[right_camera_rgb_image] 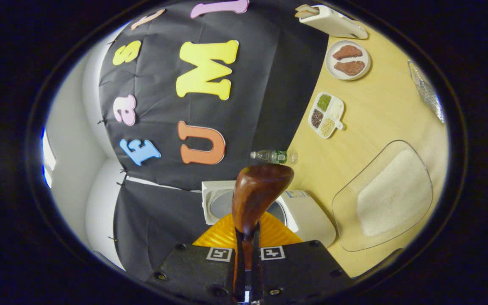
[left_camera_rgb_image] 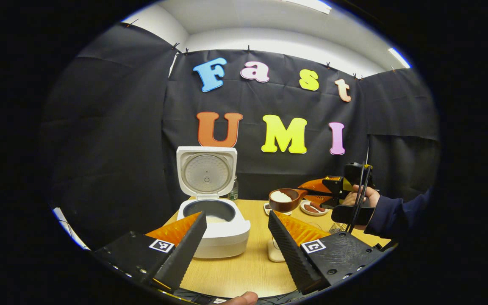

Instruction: Close the left gripper, press the button to open the rice cooker; take a wooden spoon from the chopstick holder with the right hand, scoop a spoonful of rice and pour it into the rice cooker, then put the wooden spoon back into the chopstick holder.

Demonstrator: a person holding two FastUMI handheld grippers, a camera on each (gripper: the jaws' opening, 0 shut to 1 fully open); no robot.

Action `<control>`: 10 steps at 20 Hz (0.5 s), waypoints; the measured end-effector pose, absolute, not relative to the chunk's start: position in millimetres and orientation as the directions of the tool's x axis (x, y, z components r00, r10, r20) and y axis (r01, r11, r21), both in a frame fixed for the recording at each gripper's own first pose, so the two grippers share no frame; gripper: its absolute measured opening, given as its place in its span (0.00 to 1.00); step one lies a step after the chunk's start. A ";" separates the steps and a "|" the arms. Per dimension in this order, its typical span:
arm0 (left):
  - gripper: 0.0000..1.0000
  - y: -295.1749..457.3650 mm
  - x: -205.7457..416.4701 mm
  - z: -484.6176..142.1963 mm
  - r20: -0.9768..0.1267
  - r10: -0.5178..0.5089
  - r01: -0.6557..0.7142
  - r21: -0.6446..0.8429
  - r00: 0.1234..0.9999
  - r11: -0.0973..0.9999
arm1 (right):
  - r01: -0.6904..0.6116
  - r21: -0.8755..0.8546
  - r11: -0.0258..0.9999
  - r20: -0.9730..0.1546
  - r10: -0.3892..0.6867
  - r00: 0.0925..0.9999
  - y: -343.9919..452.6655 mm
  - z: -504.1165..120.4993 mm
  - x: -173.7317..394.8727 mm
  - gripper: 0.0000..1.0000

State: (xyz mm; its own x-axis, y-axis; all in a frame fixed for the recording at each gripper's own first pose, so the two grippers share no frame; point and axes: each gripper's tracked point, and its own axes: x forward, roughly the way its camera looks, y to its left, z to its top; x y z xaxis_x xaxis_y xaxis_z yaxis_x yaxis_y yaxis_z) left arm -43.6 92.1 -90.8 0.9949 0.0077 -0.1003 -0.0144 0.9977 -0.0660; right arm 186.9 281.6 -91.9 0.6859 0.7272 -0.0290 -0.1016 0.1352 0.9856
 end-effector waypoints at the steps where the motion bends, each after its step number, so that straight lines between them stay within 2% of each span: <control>1: 0.93 97.5 -44.9 -91.7 -0.103 0.018 -0.025 -0.069 0.995 0.997 | -0.109 0.983 0.145 -0.034 0.737 0.675 291.8 -89.6 187.9 0.11; 7: 0.94 122.1 -57.3 -94.4 -0.126 0.068 -0.078 -0.075 0.990 0.994 | -0.136 0.971 0.195 -0.061 0.758 0.649 356.1 -76.0 213.6 0.11; 10: 0.94 135.2 -62.5 -94.4 -0.130 0.092 -0.101 -0.066 0.987 0.993 | -0.146 0.948 0.282 -0.122 0.748 0.652 380.2 -81.4 230.6 0.11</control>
State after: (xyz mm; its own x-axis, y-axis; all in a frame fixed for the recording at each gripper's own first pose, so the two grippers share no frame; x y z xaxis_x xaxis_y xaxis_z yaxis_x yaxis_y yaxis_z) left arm -62.5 135.2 -94.4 0.9873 0.0919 -0.1298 -0.1010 0.9927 -0.0658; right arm 230.6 380.2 -81.4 0.6523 0.7480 -0.1224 -0.1456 0.2821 0.9483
